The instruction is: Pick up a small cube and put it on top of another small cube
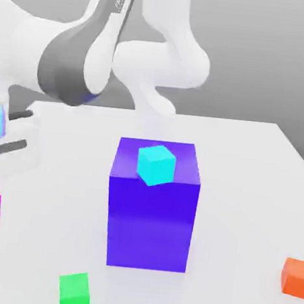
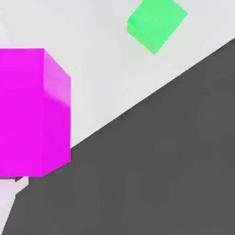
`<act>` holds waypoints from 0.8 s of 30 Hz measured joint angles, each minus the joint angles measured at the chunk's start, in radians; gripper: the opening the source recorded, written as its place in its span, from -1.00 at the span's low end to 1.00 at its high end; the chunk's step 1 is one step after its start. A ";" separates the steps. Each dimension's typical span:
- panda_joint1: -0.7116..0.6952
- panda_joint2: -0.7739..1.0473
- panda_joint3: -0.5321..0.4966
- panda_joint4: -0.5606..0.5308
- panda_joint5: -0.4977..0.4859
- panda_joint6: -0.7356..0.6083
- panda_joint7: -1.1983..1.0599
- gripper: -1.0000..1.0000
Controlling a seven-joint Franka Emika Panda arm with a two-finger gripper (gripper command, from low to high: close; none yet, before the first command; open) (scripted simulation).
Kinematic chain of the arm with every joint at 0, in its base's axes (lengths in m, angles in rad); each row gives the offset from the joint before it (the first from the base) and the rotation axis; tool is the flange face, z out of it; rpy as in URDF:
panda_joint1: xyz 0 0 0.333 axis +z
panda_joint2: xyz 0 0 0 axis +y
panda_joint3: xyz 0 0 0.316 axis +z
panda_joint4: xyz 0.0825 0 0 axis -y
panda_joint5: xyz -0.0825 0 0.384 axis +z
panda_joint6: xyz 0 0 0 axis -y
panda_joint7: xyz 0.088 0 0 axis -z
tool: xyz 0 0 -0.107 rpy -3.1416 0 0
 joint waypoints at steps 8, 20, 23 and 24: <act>0.017 -0.158 0.009 -0.034 -0.074 -0.074 -0.220 -1.00; 0.067 -0.134 -0.016 -0.119 -0.011 -0.018 -0.662 -1.00; 0.091 -0.077 -0.010 -0.144 0.029 0.027 -0.781 -1.00; 0.095 -0.054 -0.002 -0.152 0.044 0.045 -0.820 -1.00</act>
